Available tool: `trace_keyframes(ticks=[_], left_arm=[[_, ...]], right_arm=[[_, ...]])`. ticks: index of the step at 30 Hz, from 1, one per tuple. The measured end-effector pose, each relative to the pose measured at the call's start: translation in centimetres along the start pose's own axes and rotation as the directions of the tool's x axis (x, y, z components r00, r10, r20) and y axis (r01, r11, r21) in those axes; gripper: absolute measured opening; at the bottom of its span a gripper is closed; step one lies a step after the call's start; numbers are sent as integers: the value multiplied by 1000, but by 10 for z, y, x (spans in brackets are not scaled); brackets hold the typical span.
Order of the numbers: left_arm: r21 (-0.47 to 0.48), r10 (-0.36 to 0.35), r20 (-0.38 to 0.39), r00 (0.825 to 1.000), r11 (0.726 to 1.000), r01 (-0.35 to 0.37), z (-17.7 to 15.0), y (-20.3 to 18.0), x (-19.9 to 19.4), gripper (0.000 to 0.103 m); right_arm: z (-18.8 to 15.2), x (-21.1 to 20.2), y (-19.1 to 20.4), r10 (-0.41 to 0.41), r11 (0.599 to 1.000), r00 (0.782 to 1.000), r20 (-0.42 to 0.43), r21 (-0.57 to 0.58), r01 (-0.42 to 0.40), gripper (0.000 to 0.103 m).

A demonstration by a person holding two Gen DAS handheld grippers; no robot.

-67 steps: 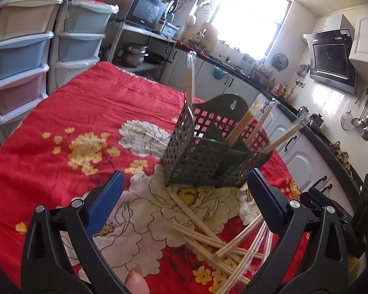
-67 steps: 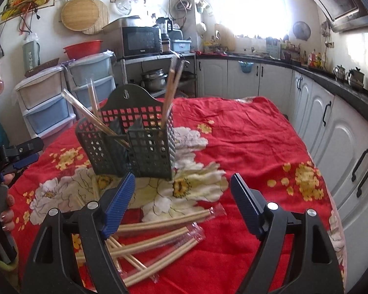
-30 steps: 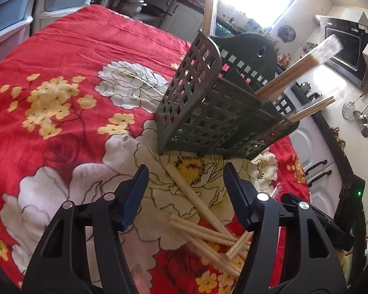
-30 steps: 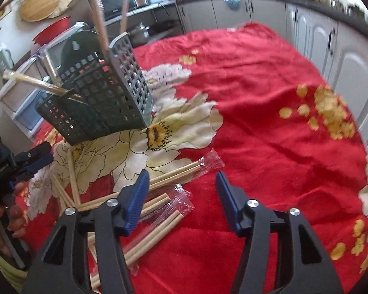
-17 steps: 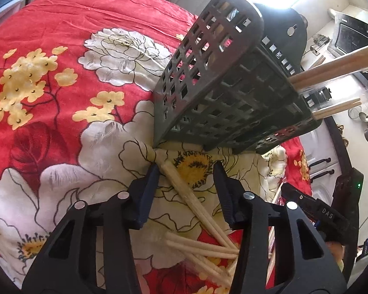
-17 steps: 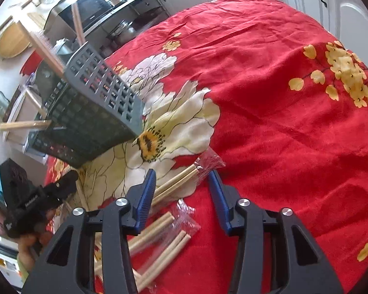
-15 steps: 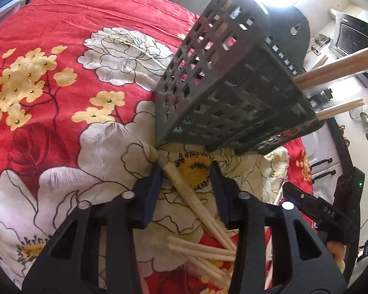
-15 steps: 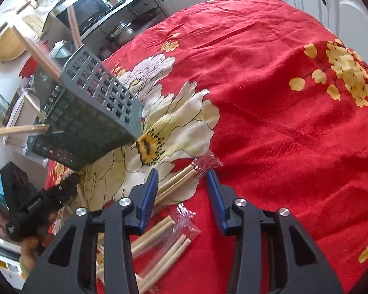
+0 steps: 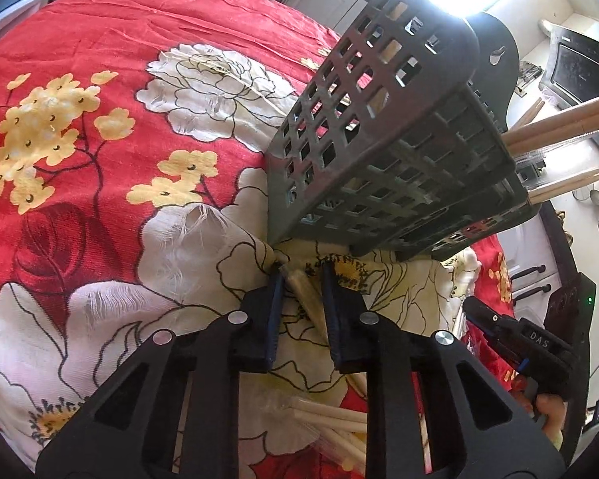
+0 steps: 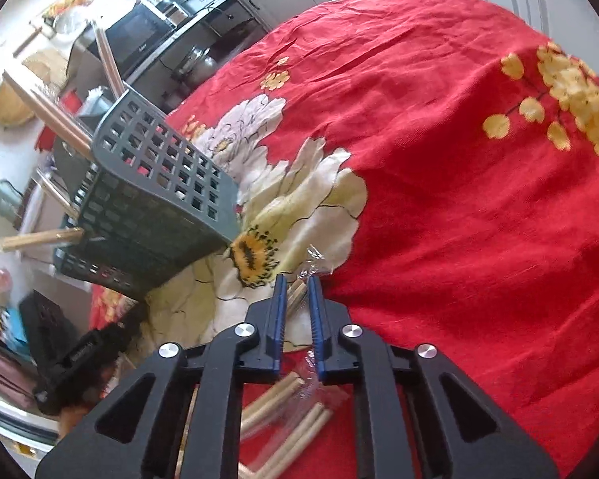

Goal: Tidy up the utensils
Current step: 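Close the right tool on wrapped chopsticks while the left tool grasps chopsticks, then lift the chopsticks with both tools and carry them over the caddy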

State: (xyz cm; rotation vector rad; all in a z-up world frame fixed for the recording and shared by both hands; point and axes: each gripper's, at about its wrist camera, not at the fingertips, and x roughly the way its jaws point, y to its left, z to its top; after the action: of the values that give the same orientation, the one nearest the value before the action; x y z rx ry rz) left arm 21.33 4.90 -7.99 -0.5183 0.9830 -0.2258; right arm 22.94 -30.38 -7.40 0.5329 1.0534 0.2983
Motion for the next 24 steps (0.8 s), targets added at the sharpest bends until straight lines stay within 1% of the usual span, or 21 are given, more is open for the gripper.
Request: trace_keyframes(ticks=[1,3,5,11,15,19,24], left_arm=[[0,-1,1,1000,1000,1,-1,-1,1,13],[-6,-16,4,1000,1000,16,-1,0,1,12],[-20,-33,4,999,999,34,-2,4,0,11],[-73,-122,22,992,990,123,-2,18,-10,8],[-54,-151,70,986,986,155,-4,16,-29,7],[-14,-179,136,974,983,182,-8,7,-58,6],[22,-182,207,961,983,182,-8,-2,-81,5]], right_arm=[[0,-1,-1,23,1000,1000,5,17,-23,8],[0,-5,2,45,999,999,18,16,-45,7],[-1,-12,9,53,999,998,40,-12,-52,6],[-3,-32,29,101,991,991,94,-96,-92,5],[-6,-48,45,148,980,982,114,-150,-130,4],[-10,-61,66,197,961,972,130,-220,-165,4],[-16,-81,97,242,926,957,159,-334,-178,3]])
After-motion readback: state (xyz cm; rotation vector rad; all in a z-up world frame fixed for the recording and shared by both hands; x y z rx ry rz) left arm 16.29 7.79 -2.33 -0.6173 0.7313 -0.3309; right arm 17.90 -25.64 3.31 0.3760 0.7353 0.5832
